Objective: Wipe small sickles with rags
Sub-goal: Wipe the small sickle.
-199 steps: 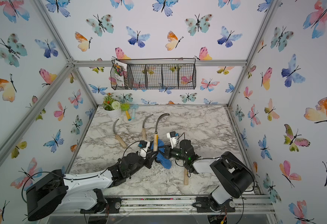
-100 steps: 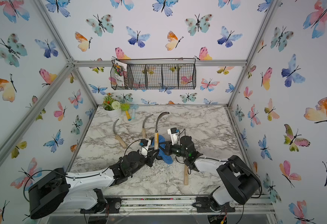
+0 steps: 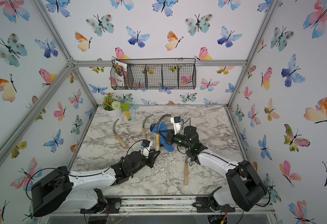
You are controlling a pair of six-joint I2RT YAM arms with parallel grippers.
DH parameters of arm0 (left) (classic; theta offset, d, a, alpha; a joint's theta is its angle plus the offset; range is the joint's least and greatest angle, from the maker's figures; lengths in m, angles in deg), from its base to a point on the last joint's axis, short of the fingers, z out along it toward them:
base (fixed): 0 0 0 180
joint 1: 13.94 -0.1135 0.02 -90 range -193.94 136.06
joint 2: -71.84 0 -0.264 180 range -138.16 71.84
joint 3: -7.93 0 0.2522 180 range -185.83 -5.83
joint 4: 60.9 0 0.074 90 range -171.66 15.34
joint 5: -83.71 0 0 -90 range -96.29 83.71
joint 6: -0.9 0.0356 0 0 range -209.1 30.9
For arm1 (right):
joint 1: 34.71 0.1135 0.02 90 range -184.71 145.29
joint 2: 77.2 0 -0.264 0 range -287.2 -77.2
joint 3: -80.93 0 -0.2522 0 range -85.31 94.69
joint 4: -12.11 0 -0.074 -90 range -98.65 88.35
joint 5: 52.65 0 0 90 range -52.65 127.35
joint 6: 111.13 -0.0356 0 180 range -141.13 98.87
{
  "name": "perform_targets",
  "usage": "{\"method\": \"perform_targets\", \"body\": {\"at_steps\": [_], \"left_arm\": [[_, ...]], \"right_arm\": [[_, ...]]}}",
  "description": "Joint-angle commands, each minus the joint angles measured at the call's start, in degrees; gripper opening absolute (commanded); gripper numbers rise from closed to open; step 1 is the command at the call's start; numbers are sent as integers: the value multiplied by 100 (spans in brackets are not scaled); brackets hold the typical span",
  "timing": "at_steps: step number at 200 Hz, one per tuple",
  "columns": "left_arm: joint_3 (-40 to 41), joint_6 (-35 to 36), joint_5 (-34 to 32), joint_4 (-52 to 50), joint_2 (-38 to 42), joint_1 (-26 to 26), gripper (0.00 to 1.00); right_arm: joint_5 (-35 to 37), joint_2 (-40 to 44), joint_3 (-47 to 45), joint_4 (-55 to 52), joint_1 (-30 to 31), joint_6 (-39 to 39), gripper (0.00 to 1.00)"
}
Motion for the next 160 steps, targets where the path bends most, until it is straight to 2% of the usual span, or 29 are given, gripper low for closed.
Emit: {"method": "perform_targets", "body": {"at_steps": [1, 20, 51, 107, 160], "left_arm": [[-126, 14, 33, 0, -43, 25, 0], [-147, 24, -19, -39, -34, 25, 0], [-222, 33, -62, -128, -82, 24, 0], [-268, 46, -73, -165, -127, 21, 0], [-353, 53, -65, -206, -288, 23, 0]], "right_arm": [[-484, -22, -36, 58, 11, -23, 2], [-674, -143, -437, 652, 17, -317, 2], [-662, -312, -898, 1018, 52, -439, 3], [-747, -636, -1173, 1415, 88, -595, 2], [-548, -27, -842, 758, 56, -393, 3]]}}
